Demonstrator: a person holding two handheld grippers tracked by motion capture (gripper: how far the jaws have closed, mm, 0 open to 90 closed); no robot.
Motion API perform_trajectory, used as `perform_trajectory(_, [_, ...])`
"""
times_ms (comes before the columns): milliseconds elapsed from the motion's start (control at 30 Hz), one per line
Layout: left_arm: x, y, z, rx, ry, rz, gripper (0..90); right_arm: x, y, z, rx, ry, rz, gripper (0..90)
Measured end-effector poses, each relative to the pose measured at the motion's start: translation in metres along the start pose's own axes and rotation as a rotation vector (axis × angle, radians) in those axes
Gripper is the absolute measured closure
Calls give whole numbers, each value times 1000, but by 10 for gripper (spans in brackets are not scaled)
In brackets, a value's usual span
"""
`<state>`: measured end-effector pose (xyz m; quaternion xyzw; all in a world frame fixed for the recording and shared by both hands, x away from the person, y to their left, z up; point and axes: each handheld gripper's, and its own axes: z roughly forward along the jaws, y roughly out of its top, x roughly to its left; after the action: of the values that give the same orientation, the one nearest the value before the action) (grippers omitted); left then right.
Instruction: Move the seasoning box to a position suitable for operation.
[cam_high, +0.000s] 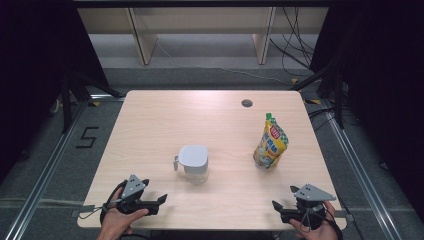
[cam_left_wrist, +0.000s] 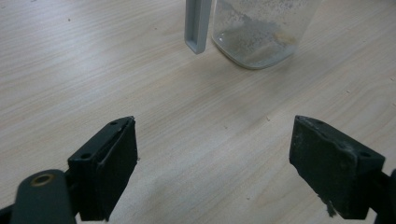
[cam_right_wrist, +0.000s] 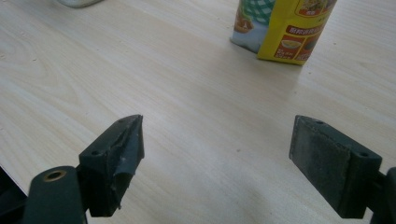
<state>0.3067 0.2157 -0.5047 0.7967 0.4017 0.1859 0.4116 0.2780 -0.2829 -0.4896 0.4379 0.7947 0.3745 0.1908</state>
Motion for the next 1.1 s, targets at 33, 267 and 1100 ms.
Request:
perform_trajectory(33, [-1,0,1,-3,-2,-17,150,0,0,0,0,0,0,191])
perform_trajectory(267, [2,0,-1,-3,17,-3,150,-4,0,1,-5,-2,-39,193])
perform_trajectory(1100, [12,18,10,-59,14,-30,258,-2,1,0,-26,-16,-29,196])
